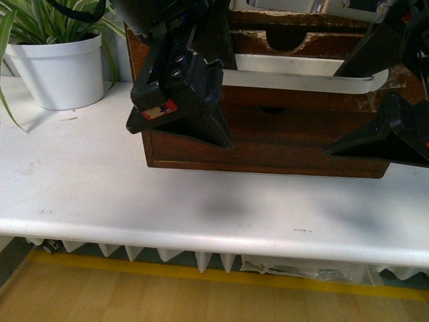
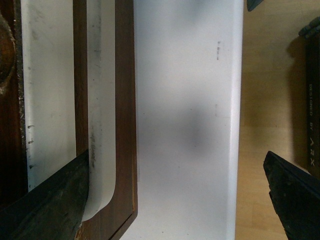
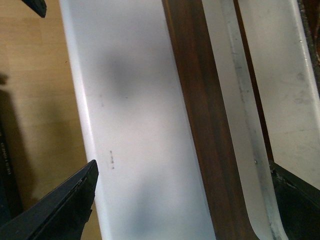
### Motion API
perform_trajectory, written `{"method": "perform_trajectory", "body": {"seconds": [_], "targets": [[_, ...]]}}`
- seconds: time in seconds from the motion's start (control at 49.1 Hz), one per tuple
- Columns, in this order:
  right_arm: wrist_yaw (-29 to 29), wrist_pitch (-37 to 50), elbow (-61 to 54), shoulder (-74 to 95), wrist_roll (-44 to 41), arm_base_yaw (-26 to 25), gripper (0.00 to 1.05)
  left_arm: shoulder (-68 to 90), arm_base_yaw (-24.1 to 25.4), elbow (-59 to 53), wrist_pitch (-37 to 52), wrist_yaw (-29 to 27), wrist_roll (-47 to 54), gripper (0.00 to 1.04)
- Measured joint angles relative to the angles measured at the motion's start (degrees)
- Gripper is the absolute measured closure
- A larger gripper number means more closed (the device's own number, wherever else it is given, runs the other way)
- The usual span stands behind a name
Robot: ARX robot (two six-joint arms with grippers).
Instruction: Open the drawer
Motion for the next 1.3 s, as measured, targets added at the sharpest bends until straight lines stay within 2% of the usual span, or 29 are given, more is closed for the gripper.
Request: {"method": "perform_trajectory", "body": {"seconds": [0.346, 0.692, 0.937, 1.079, 1.303], "targets": [[-2.2, -6.1, -2.1, -3.0, -4.7, 0.8, 0.09, -4.1, -1.1, -3.5, -4.7, -0.1, 2.8, 0.06], [-3.0, -8.5, -5.0, -7.0, -5.4, 2.0, 0.09, -9.0, -1.9, -9.3, -4.2, -0.1, 3.1, 0.06], [-5.2, -2.8, -6.7, -10.3, -2.8, 0.8, 0.09, -13.2, -1.6, -15.1, 6.0, -0.1, -0.6, 0.06], [-8.1, -0.3, -8.9, -14.1, -0.9, -1.0, 0.09, -17.5, -0.9, -18.6, 12.5, 2.4, -4.0, 0.06], [-15.1, 12.0, -18.0, -25.4, 8.4, -7.3, 0.09, -31.0, 0.2, -32.0, 32.8, 3.3, -13.8, 0.06]]}}
